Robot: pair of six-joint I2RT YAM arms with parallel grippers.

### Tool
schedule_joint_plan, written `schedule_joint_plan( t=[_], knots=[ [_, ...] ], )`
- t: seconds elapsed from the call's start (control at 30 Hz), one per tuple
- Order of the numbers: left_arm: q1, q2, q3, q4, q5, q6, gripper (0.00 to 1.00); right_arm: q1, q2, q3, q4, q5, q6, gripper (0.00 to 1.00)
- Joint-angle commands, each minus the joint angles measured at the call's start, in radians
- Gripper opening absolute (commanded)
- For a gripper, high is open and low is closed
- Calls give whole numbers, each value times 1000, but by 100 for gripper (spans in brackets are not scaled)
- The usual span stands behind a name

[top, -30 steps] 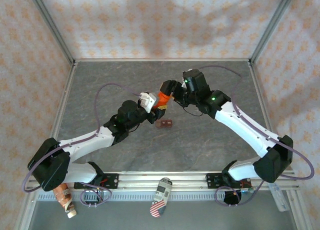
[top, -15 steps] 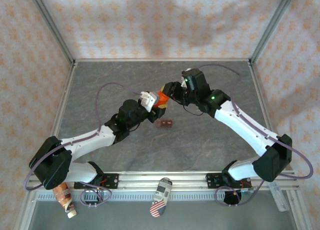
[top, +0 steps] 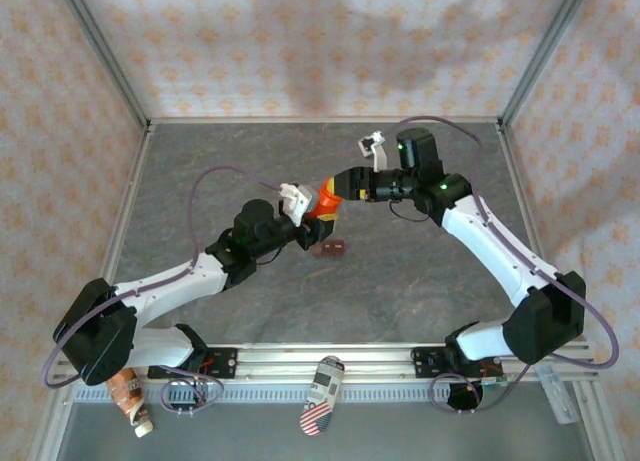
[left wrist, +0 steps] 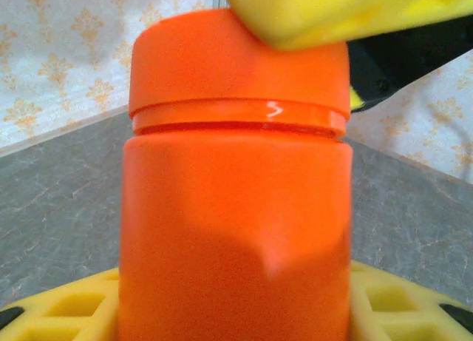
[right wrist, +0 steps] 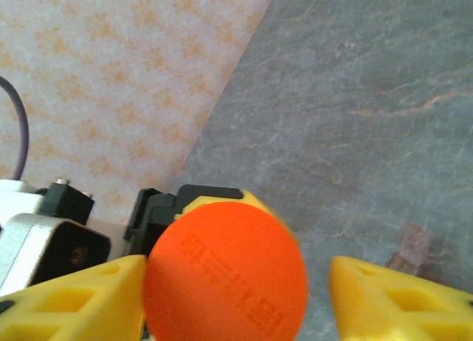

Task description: Sort the pills into containers

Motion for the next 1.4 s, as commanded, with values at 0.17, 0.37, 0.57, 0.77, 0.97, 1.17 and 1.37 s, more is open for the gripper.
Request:
schedule_joint_plan(
  t=[0.17,0.37,0.57,0.77,0.97,1.17,1.37],
  knots=[
    [-5,-40,40,-35,-77,97,0,-2,-127,22,-102,352,338,84],
    [-6,-1,92,-141,-31,142,0,92,-135,47,-164,512,412,87],
    [-6,29,113,-158,6,132,0,144,-103,62,-157,541,419,86],
    [-5,40,116,-143,12,118,0,164,-70,65,-140,543,422,85],
    [-6,46,116,-130,17,104,0,183,-16,75,-112,537,428,81],
    [-5,53,112,-115,12,93,0,186,13,72,-96,519,421,60],
    [-5,59,116,-106,10,79,0,166,3,27,-68,496,374,37]
  ],
)
